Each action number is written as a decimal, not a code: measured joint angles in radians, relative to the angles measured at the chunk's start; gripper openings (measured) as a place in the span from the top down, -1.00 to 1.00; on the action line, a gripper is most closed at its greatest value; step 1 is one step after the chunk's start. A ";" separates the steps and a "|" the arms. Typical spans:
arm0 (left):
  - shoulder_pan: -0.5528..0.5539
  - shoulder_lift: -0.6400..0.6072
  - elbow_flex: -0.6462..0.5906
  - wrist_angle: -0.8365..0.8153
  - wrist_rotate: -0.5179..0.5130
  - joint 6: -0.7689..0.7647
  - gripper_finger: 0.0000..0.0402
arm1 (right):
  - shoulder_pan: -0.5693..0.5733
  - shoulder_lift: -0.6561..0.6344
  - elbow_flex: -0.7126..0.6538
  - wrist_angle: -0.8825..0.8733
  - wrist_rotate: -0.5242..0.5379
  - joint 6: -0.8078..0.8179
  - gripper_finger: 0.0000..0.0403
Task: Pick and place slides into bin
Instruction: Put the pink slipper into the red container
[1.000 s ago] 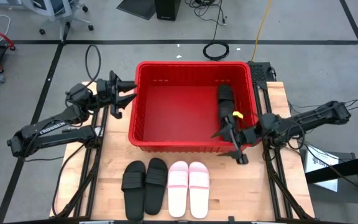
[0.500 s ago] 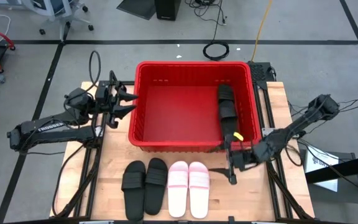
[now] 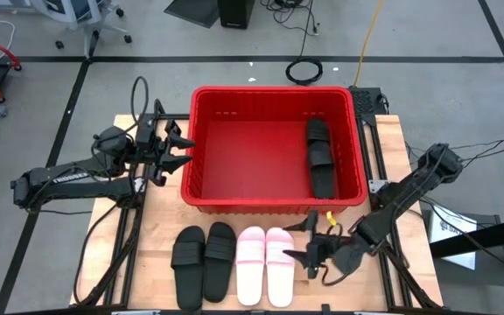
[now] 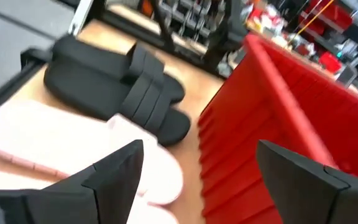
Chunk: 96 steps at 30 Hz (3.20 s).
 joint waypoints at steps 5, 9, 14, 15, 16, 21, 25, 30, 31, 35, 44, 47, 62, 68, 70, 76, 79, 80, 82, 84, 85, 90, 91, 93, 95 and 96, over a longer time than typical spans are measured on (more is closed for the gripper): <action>-0.022 0.000 0.000 -0.008 -0.002 -0.004 0.01 | 0.014 0.108 0.054 -0.094 -0.001 0.081 -0.51; -0.037 0.000 0.000 -0.007 -0.003 -0.003 0.01 | 0.019 0.189 0.139 -0.221 -0.028 0.162 -0.51; -0.043 0.000 0.000 -0.007 -0.003 -0.003 0.01 | 0.025 0.291 0.273 -0.408 -0.055 0.269 -0.51; -0.043 0.000 0.000 -0.007 -0.003 -0.003 0.01 | 0.028 0.310 0.294 -0.443 -0.058 0.288 -0.51; -0.043 0.000 0.000 -0.007 -0.003 -0.001 0.01 | 0.032 0.328 0.311 -0.477 -0.067 0.308 -0.51; -0.043 0.000 0.000 -0.006 -0.003 0.012 0.01 | 0.041 0.387 0.352 -0.537 -0.083 0.378 -0.49; -0.043 0.000 0.000 -0.006 -0.004 0.013 0.01 | 0.045 0.422 0.355 -0.551 -0.107 0.412 -0.42; -0.043 0.000 0.000 -0.005 -0.004 0.013 0.01 | 0.042 0.454 0.354 -0.564 -0.105 0.423 -0.34; -0.043 0.000 0.000 -0.006 -0.004 0.013 0.01 | 0.039 0.459 0.354 -0.578 -0.104 0.423 -0.32; -0.043 0.000 0.000 -0.005 -0.004 0.013 0.01 | 0.018 0.467 0.354 -0.643 -0.103 0.469 -0.27; -0.043 0.000 0.000 -0.005 -0.004 0.013 0.01 | -0.014 0.470 0.354 -0.679 -0.104 0.519 -0.06; -0.043 0.000 0.000 -0.005 -0.004 0.013 0.01 | -0.016 0.470 0.354 -0.673 -0.107 0.535 0.10; -0.042 0.000 0.000 -0.006 -0.004 0.013 0.01 | -0.016 0.469 0.354 -0.663 -0.108 0.519 0.97; -0.043 0.000 0.000 -0.006 -0.004 0.013 0.01 | -0.027 0.467 0.353 -0.662 -0.161 0.518 0.92; -0.043 0.000 0.000 -0.006 -0.004 0.013 0.01 | -0.032 0.466 0.354 -0.661 -0.182 0.516 0.96; -0.043 0.000 0.000 -0.006 -0.004 0.015 0.01 | -0.036 0.452 0.353 -0.677 -0.214 0.482 0.96; -0.043 0.000 0.000 -0.006 -0.004 0.019 0.01 | -0.038 0.423 0.352 -0.708 -0.228 0.475 0.96; -0.043 0.000 0.000 -0.006 -0.004 0.019 0.01 | -0.039 0.409 0.352 -0.724 -0.234 0.475 0.96; -0.043 0.000 0.000 -0.006 -0.004 0.020 0.01 | -0.038 0.377 0.352 -0.750 -0.240 0.475 0.98; -0.043 0.000 0.000 -0.006 -0.004 0.020 0.01 | -0.036 0.346 0.352 -0.769 -0.242 0.475 0.98; -0.043 0.000 0.000 -0.006 -0.004 0.020 0.01 | -0.036 0.328 0.352 -0.777 -0.243 0.475 0.98; -0.043 0.000 0.000 -0.006 -0.004 0.021 0.01 | -0.037 0.237 0.352 -0.773 -0.262 0.447 0.97; -0.042 0.000 0.000 -0.006 -0.004 0.021 0.01 | -0.041 0.218 0.352 -0.766 -0.275 0.430 0.97; -0.042 0.000 0.000 -0.006 -0.004 0.021 0.01 | -0.043 0.184 0.351 -0.741 -0.296 0.384 0.97; -0.042 0.000 0.000 -0.006 -0.004 0.021 0.01 | -0.047 0.148 0.352 -0.718 -0.295 0.327 0.97; -0.042 0.000 0.000 -0.006 -0.004 0.021 0.01 | -0.050 0.132 0.351 -0.700 -0.296 0.292 0.97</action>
